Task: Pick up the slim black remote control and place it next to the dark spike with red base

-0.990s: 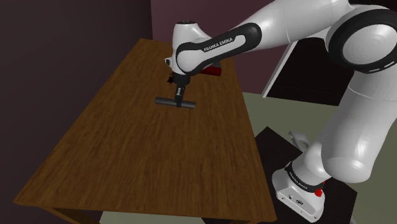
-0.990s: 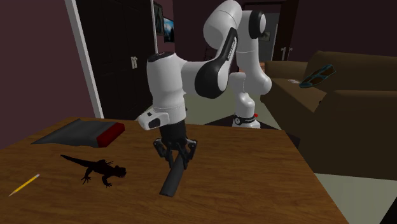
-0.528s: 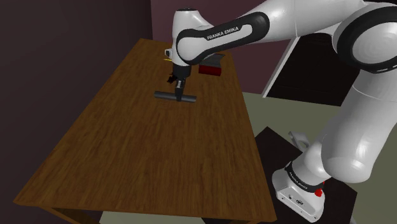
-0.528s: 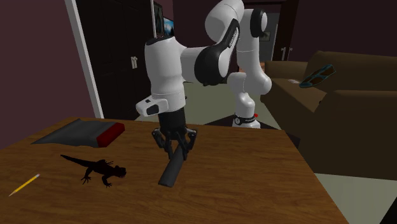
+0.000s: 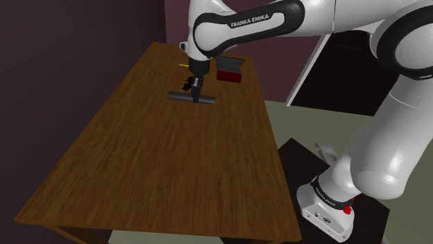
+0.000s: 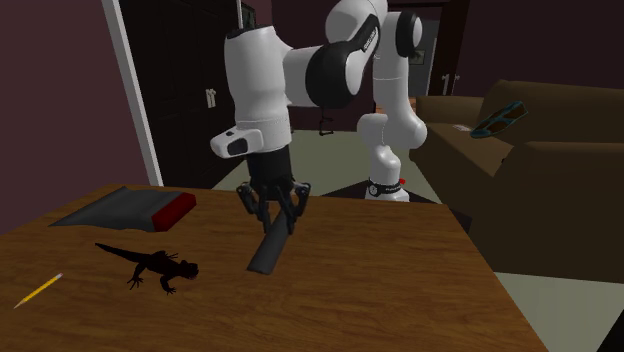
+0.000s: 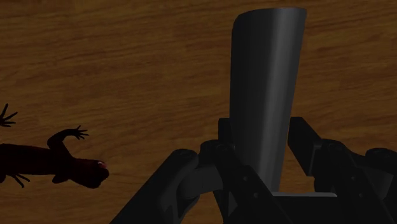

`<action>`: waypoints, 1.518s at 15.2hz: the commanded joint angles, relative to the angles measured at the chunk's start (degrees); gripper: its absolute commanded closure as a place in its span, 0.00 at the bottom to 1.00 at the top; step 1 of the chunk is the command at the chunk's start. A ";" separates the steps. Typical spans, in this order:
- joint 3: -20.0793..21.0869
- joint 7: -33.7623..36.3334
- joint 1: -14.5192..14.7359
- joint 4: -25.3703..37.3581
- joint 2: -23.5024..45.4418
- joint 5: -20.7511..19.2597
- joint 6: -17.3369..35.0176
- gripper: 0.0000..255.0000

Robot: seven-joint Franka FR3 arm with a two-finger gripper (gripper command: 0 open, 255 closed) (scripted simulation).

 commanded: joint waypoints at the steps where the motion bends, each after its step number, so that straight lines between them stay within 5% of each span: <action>1: -0.03 -0.01 -0.06 1.17 -0.35 0.01 -1.54 1.00; 4: -0.02 0.07 -0.08 2.37 -0.84 0.02 -3.22 1.00; 23: -10.09 -23.33 -13.24 -6.46 -7.12 0.49 -2.02 1.00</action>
